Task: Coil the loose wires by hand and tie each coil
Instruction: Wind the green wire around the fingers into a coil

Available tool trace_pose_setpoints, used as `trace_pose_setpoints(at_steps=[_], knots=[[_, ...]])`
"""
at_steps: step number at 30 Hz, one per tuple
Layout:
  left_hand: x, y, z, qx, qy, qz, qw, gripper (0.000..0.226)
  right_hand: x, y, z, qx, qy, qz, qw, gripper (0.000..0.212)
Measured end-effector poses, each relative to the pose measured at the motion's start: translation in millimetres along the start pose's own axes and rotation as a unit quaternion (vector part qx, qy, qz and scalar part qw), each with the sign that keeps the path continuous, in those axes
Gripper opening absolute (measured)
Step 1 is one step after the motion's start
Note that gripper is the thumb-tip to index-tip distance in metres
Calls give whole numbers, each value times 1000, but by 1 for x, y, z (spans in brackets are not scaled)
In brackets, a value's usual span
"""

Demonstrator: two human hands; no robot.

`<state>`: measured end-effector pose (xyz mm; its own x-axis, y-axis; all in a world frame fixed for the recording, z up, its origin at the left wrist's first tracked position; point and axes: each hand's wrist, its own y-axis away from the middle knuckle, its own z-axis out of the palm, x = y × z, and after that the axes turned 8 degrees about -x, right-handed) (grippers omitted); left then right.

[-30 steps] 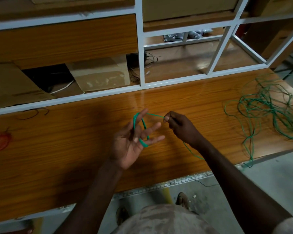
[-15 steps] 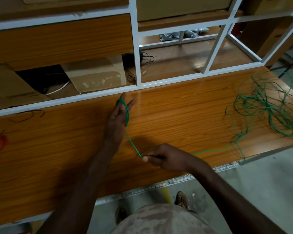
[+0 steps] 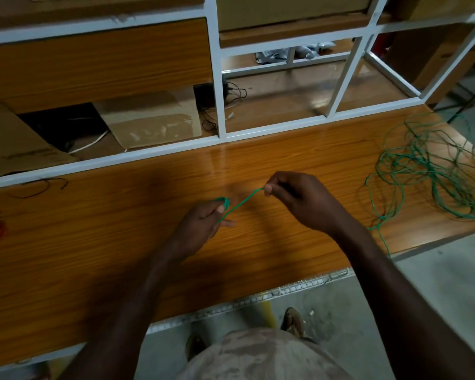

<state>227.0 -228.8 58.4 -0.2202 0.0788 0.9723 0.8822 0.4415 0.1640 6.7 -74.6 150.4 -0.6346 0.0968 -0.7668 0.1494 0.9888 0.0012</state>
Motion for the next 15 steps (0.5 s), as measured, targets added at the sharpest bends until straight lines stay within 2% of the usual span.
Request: trace_pose_setpoints(at_steps=[3, 7, 10, 15], knots=[[13, 13, 10, -71, 103, -4, 992, 39, 13, -10, -3, 29, 13, 6, 999, 17], [31, 30, 30, -99, 255, -26, 961, 41, 35, -23, 11, 53, -8, 12, 999, 19], [45, 30, 34, -84, 364, 6, 928, 49, 51, -28, 27, 48, -22, 27, 998, 20], [54, 21, 28, -10, 460, 56, 886, 53, 67, -26, 52, 24, -37, 30, 999, 19]])
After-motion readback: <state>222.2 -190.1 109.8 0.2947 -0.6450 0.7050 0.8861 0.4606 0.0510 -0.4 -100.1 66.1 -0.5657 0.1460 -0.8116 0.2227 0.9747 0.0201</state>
